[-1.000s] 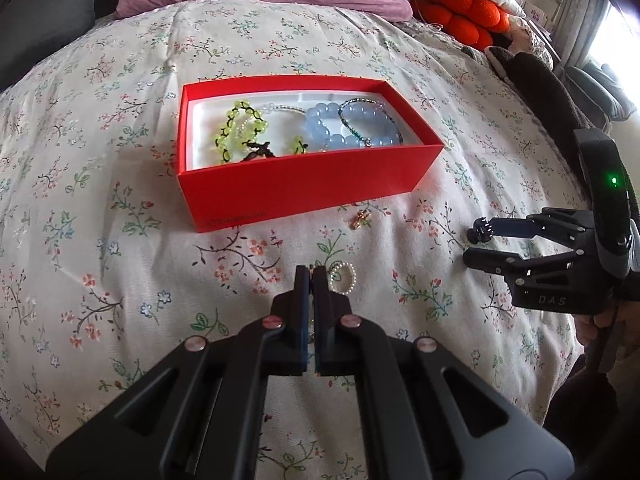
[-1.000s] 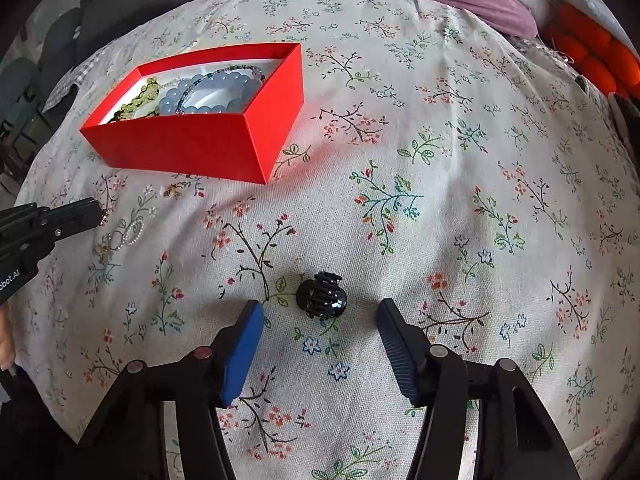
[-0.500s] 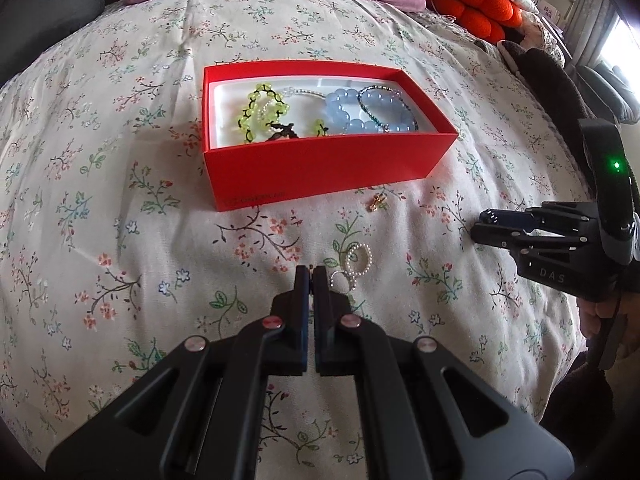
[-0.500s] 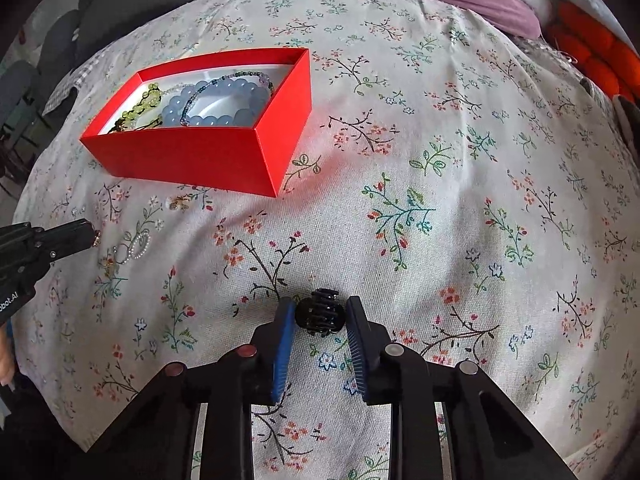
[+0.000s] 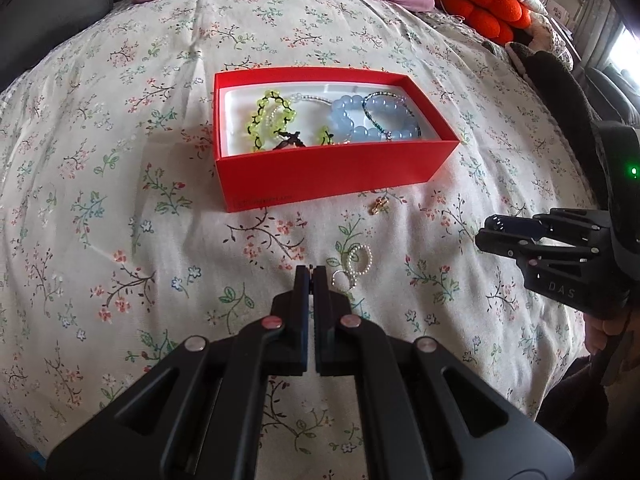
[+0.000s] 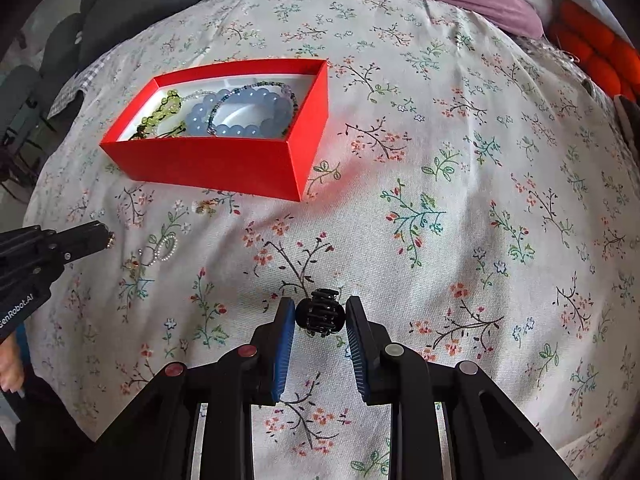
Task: Organize jewelry
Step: 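Grasp the black claw hair clip with the right tool while the left tool holds the pearl ring, then carry the held ring and black clip over the red box and lower them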
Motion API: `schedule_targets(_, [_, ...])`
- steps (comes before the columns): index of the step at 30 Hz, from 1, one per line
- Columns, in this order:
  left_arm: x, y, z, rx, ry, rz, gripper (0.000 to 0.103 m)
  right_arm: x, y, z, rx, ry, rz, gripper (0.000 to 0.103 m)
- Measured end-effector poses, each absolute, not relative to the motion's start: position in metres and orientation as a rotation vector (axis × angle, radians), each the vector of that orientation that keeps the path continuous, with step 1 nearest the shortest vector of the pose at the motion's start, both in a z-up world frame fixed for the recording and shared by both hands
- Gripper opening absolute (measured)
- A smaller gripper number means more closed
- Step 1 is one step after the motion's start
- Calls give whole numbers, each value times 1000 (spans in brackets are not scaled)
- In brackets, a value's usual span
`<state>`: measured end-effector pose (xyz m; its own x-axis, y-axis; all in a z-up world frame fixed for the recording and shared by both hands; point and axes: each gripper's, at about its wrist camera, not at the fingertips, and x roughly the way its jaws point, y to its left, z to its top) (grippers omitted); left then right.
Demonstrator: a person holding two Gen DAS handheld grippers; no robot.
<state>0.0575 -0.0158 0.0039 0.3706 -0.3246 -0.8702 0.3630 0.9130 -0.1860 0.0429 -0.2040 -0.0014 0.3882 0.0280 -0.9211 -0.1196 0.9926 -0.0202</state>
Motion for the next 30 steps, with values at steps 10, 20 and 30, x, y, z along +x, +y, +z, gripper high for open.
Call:
schedule_targets(10, [67, -11, 24, -7, 1082, -425, 2, 45, -181, 24, -39, 1117, 140, 26])
schedule_targets(20, [85, -6, 46, -105, 1024, -407, 2, 68, -167, 49, 45, 1056, 173, 27])
schedule_targets(30, [114, -17, 43, -218, 1025, -415, 2, 99, -166, 55, 189, 1045, 149, 27])
